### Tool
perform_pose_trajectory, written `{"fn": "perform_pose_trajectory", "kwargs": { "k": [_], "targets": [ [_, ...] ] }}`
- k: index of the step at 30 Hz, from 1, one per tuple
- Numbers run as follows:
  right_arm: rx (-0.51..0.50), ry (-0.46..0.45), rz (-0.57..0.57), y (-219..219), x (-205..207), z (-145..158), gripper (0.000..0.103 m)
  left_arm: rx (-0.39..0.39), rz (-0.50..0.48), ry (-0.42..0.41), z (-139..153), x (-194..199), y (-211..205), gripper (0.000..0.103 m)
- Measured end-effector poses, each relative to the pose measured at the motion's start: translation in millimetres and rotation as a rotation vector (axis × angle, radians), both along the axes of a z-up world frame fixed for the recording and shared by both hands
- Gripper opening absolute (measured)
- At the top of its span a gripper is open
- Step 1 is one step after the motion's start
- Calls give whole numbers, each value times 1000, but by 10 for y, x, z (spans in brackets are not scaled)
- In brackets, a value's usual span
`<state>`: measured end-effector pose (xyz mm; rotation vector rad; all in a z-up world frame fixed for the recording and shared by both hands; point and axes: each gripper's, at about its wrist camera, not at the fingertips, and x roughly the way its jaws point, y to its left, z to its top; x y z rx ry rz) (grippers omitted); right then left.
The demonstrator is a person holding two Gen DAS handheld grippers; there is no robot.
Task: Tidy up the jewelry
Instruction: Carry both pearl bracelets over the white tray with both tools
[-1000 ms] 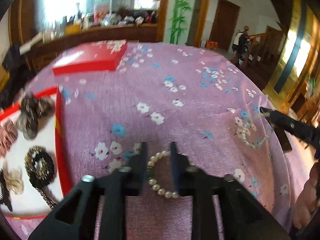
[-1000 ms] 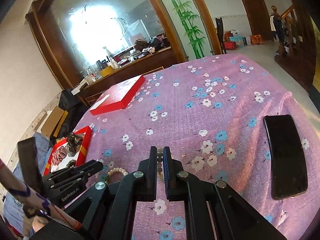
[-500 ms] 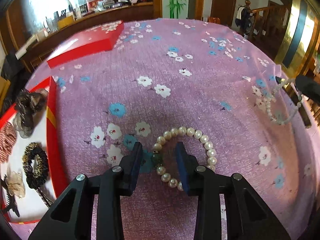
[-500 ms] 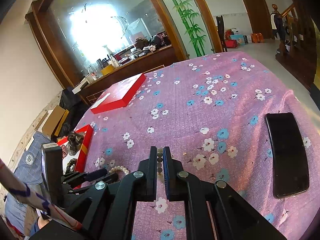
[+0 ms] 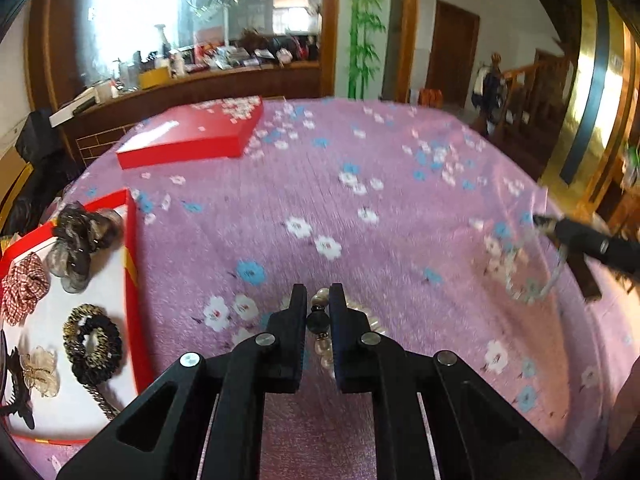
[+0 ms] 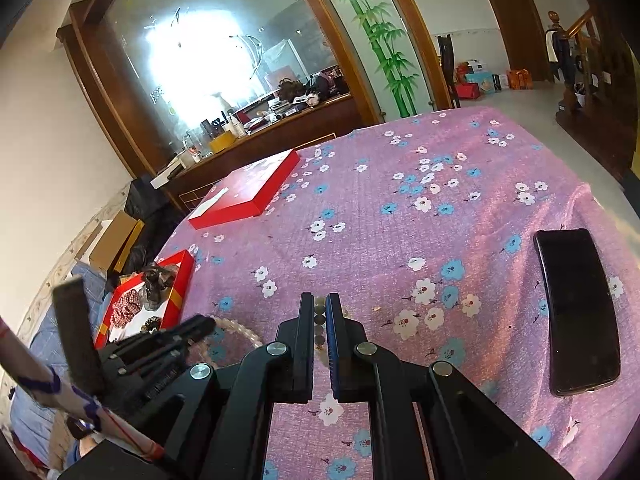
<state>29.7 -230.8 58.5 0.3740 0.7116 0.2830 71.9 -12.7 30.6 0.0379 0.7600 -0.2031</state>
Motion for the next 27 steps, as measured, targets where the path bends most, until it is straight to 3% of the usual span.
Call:
{"fn": "perform_pose_trajectory", "kwargs": {
  "k": [6,17,27],
  "targets": [
    [1,-7,4,16,-17,13,6,-16,29,-51,123,-14,70,10],
    [18,-15,13,-3,-36,34,6,-26,43,-56,221,-99,114,10],
    [47,0,56,129,-63,91,6,48,84,-105,369,-392,209,10]
  ]
}}
